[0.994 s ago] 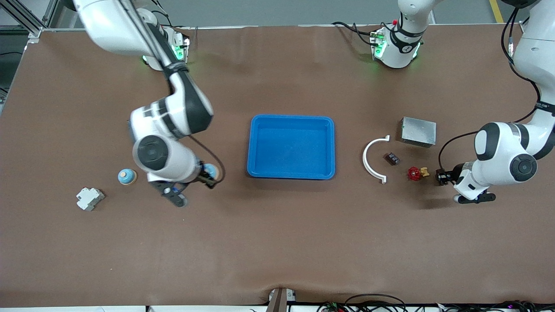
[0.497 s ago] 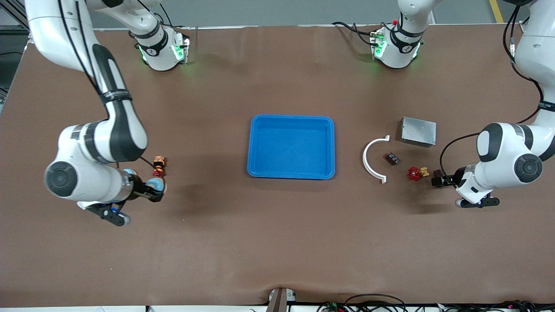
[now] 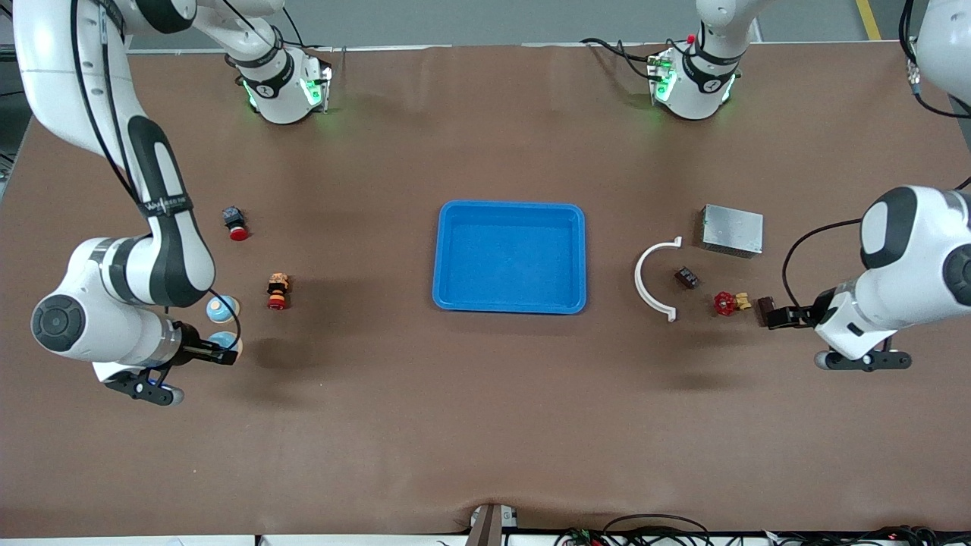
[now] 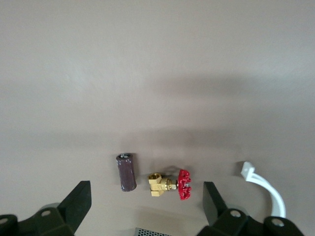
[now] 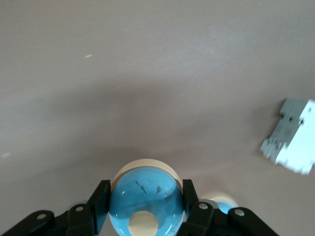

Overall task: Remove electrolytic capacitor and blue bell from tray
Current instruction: 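Lower the bell with the right gripper while the left gripper returns to rest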

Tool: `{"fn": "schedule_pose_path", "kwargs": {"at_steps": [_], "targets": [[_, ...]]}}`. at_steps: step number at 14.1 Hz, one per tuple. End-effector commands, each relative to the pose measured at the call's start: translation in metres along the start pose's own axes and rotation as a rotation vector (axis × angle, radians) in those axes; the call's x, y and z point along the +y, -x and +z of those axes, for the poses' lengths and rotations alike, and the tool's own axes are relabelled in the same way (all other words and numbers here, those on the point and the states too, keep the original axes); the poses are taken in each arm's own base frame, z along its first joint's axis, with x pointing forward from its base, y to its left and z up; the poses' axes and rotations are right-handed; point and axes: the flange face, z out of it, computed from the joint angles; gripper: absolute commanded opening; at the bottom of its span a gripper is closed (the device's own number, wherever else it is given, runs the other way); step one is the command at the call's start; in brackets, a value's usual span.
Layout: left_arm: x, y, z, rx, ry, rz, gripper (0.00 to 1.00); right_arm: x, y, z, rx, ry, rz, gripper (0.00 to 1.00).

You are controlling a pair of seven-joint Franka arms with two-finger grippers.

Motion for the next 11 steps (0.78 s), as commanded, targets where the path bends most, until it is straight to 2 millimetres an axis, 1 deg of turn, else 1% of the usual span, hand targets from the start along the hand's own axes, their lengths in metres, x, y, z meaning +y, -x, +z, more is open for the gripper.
{"fn": "schedule_pose_path", "kwargs": {"at_steps": [1, 2, 3, 5, 7, 8, 9, 10, 11], "targets": [[0.006, -0.003, -0.054, 0.041, 0.002, -0.002, 1.0, 0.015, -0.009, 0.018, 0.019, 0.002, -0.049, 0.0], [0.008, -0.003, -0.068, 0.048, -0.001, 0.0, 1.0, 0.02, -0.011, 0.024, 0.028, 0.002, -0.051, 0.0], [0.016, -0.002, -0.081, 0.046, -0.001, 0.013, 1.0, 0.024, -0.013, 0.03, 0.032, 0.004, -0.064, 0.0], [0.028, 0.005, -0.112, 0.001, -0.005, 0.029, 1.0, 0.033, -0.017, 0.037, 0.044, 0.002, -0.068, 0.0], [0.035, 0.01, -0.122, -0.024, -0.007, 0.048, 1.0, 0.035, -0.018, 0.044, 0.054, 0.009, -0.077, 0.0], [0.039, 0.01, -0.124, -0.019, -0.007, 0.057, 1.0, 0.04, -0.02, 0.047, 0.06, 0.019, -0.08, 0.0], [0.037, 0.008, -0.135, 0.002, -0.003, 0.052, 1.0, 0.043, -0.021, 0.05, 0.065, 0.025, -0.081, 0.0], [0.032, 0.007, -0.141, 0.014, 0.002, 0.041, 1.0, 0.045, -0.022, 0.051, 0.073, 0.026, -0.081, 0.0], [0.031, 0.007, -0.142, 0.016, 0.003, 0.041, 1.0, 0.048, -0.023, 0.055, 0.074, 0.026, -0.077, 0.0]]}}
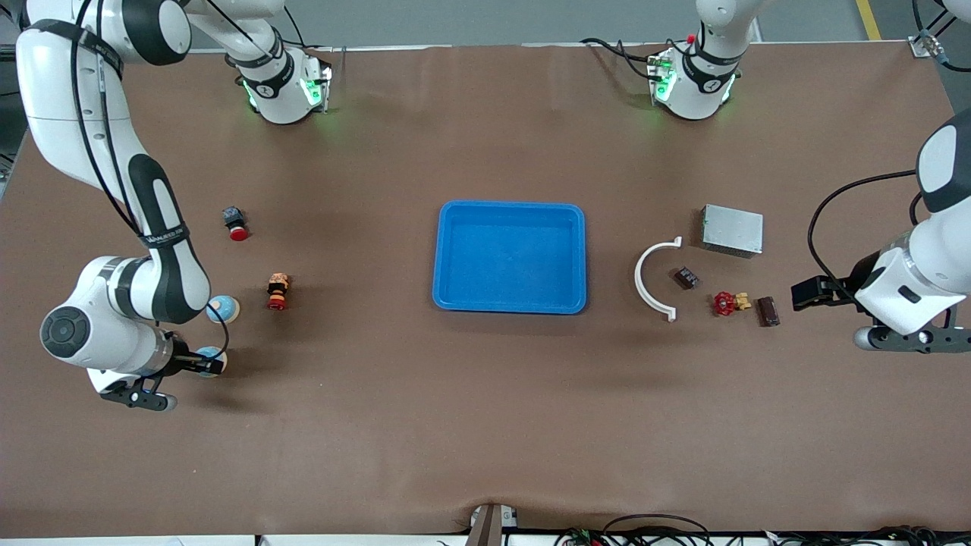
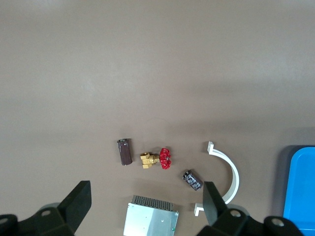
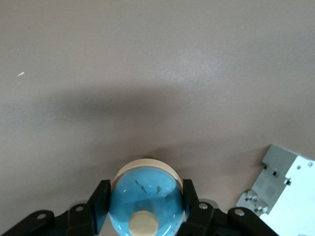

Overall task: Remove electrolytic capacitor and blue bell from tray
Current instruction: 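Lower the bell with the right gripper while the left gripper returns to rest, then set the bell beside the first bell and open the right gripper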

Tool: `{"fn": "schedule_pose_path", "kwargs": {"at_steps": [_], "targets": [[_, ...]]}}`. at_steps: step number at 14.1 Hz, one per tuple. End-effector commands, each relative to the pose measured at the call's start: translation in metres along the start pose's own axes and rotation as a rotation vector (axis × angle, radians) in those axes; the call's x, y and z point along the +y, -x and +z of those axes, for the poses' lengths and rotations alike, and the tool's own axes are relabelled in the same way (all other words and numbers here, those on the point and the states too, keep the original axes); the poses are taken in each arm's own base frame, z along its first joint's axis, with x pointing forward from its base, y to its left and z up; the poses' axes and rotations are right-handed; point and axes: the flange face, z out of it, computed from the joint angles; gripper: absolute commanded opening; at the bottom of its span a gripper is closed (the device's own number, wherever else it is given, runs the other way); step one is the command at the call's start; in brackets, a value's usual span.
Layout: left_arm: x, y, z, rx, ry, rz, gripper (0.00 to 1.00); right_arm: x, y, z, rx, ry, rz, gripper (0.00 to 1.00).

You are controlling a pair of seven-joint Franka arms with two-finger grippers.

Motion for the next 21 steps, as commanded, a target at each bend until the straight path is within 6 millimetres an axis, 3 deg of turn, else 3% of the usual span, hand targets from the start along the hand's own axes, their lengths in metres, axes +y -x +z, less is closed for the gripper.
{"fn": "schedule_pose_path", "kwargs": {"at_steps": [1, 3, 4, 8, 9, 10, 11, 13, 17, 18, 19, 21], "targets": [[-0.003, 0.001, -0.016, 0.007, 0.013, 0.004, 1.0, 0.01, -0.004, 0.006, 0.016, 0.003, -0.009, 0.0], [0.003, 0.013, -0.045, 0.037, -0.025, 0.004, 1.0, 0.01, -0.004, 0.008, 0.022, 0.002, -0.009, 0.0], [0.005, 0.016, -0.048, 0.028, -0.029, 0.01, 1.0, 0.011, -0.004, 0.01, 0.022, 0.001, -0.007, 0.0], [0.042, 0.051, -0.087, -0.022, -0.044, 0.05, 1.0, 0.011, -0.005, 0.014, 0.034, 0.001, -0.007, 0.0], [0.043, 0.057, -0.095, -0.019, -0.022, 0.038, 1.0, 0.011, -0.006, 0.015, 0.04, 0.001, -0.008, 0.0], [0.03, 0.065, -0.107, -0.016, -0.024, 0.019, 1.0, 0.011, -0.006, 0.017, 0.042, 0.001, -0.008, 0.0], [0.032, 0.078, -0.111, -0.025, -0.021, 0.05, 1.0, 0.012, -0.006, 0.018, 0.043, 0.0, -0.007, 0.0], [0.018, 0.1, -0.119, -0.03, -0.016, 0.091, 1.0, 0.018, -0.007, 0.02, 0.048, -0.001, 0.0, 0.0], [0.029, 0.137, -0.137, -0.01, -0.034, 0.061, 1.0, 0.02, -0.007, 0.024, 0.05, -0.003, 0.005, 0.0], [0.032, 0.144, -0.143, 0.002, 0.014, 0.053, 1.0, 0.02, -0.007, 0.024, 0.05, -0.005, 0.008, 0.1], [0.028, 0.147, -0.149, 0.012, 0.04, 0.041, 1.0, 0.02, -0.007, 0.024, 0.049, -0.012, 0.018, 0.99], [0.027, 0.154, -0.156, 0.017, 0.051, -0.015, 1.0, 0.021, -0.007, 0.024, 0.051, -0.013, 0.021, 1.0]]}}
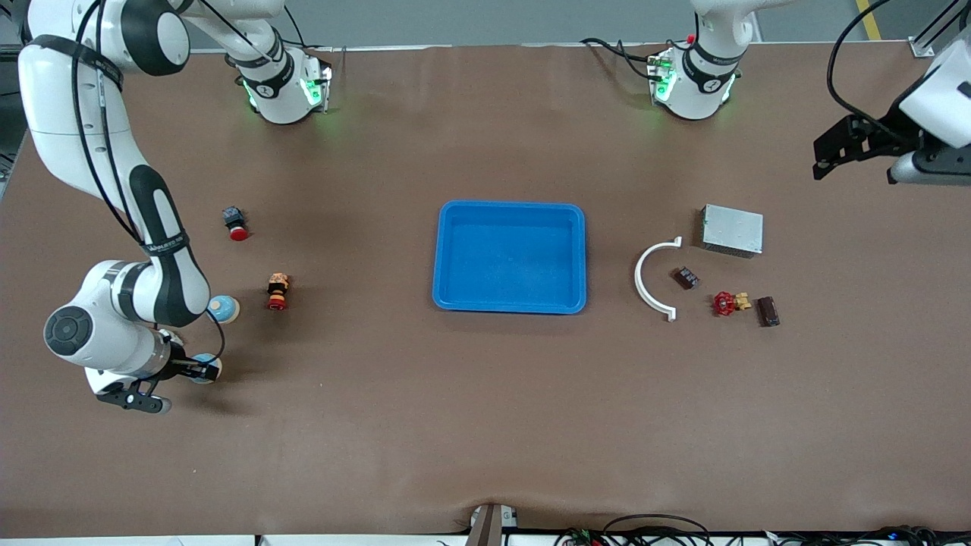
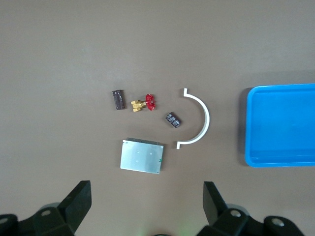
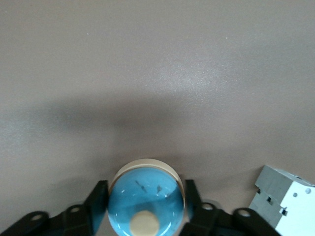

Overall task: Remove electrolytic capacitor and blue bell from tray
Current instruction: 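Set the bell beside the first bell and open the right gripper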

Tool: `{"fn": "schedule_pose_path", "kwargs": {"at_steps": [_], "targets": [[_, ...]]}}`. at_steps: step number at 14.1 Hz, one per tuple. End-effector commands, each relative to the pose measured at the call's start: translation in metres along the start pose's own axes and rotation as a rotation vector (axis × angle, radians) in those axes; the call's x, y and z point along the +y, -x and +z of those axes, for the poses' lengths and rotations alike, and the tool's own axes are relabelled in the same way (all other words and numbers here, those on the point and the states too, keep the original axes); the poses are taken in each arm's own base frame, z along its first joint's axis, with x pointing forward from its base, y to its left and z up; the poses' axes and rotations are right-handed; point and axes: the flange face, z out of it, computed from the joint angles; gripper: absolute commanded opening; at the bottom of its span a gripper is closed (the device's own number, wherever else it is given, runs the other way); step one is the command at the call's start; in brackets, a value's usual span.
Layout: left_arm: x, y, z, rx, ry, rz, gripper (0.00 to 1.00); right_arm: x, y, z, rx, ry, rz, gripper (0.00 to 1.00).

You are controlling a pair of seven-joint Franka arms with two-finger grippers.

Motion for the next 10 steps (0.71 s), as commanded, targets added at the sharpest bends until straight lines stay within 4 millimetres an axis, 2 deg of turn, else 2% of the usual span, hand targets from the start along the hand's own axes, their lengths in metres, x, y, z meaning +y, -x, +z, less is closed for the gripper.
{"fn": "schedule_pose_path", "kwargs": {"at_steps": [1, 2, 7, 10], "targets": [[0.007, 0.018, -0.006, -0.002, 0.026, -0.079, 1.0, 0.005, -0.002, 0.003, 0.012, -0.015, 0.004, 1.0], [0.018, 0.023, -0.008, -0.003, 0.017, -0.104, 1.0, 0.005, 0.0, 0.005, 0.011, -0.014, 0.004, 1.0], [0.017, 0.022, -0.006, -0.014, 0.014, -0.158, 1.0, 0.004, 0.0, 0.006, 0.012, -0.015, 0.001, 1.0], [0.019, 0.021, -0.006, -0.017, 0.011, -0.152, 1.0, -0.005, -0.002, -0.01, 0.017, -0.004, -0.029, 1.0]]}}
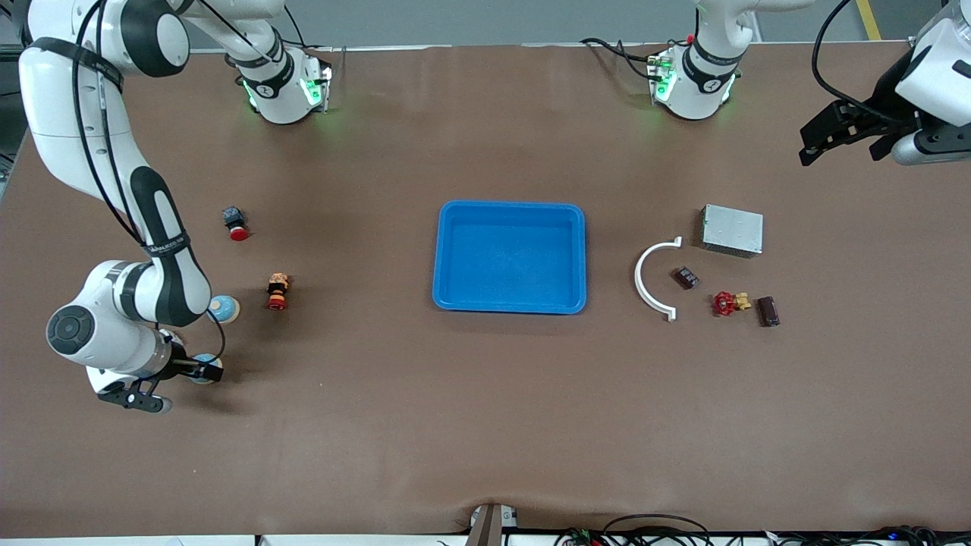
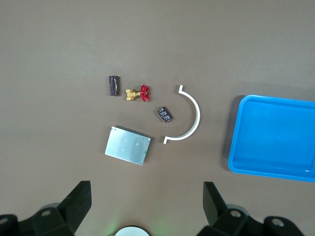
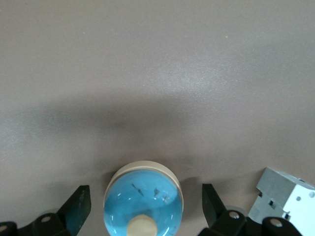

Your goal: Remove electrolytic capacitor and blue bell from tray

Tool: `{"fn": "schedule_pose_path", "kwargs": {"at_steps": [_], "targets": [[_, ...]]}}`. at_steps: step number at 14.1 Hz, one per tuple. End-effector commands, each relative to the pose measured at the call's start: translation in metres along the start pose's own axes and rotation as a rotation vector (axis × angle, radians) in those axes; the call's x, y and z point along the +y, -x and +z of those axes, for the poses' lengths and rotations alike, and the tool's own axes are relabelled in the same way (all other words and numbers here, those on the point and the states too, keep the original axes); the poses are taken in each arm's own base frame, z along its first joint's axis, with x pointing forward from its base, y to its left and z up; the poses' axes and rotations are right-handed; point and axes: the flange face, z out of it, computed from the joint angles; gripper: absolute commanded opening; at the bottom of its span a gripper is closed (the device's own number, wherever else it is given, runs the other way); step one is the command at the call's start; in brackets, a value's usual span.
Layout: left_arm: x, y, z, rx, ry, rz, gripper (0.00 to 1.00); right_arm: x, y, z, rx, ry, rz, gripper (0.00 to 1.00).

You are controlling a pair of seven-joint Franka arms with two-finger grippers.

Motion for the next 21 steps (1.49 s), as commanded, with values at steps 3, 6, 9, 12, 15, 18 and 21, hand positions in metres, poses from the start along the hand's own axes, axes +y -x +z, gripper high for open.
{"fn": "schedule_pose_path", "kwargs": {"at_steps": [3, 6, 9, 12, 15, 18, 21], "targets": [[-0.009, 0.01, -0.014, 0.018, -0.01, 0.003, 1.0, -0.008, -0.001, -0.047, -0.06, 0.007, -0.054, 1.0], [-0.009, 0.019, -0.017, 0.0, -0.014, -0.01, 1.0, -0.012, 0.005, -0.088, -0.103, 0.039, -0.082, 1.0], [-0.01, 0.024, -0.02, -0.007, -0.017, -0.001, 1.0, -0.007, 0.014, -0.13, -0.146, 0.059, -0.113, 1.0], [-0.023, 0.022, -0.02, -0.008, -0.016, 0.011, 1.0, -0.001, 0.025, -0.172, -0.194, 0.061, -0.147, 1.0], [-0.037, 0.018, -0.02, -0.004, -0.015, 0.036, 1.0, 0.003, 0.047, -0.221, -0.217, 0.06, -0.142, 1.0], [-0.037, 0.018, -0.02, -0.003, -0.013, 0.055, 1.0, 0.006, 0.086, -0.258, -0.16, 0.04, -0.14, 1.0], [-0.032, 0.017, -0.017, -0.005, -0.015, 0.045, 1.0, -0.01, 0.115, -0.312, -0.113, 0.029, -0.161, 1.0]]}}
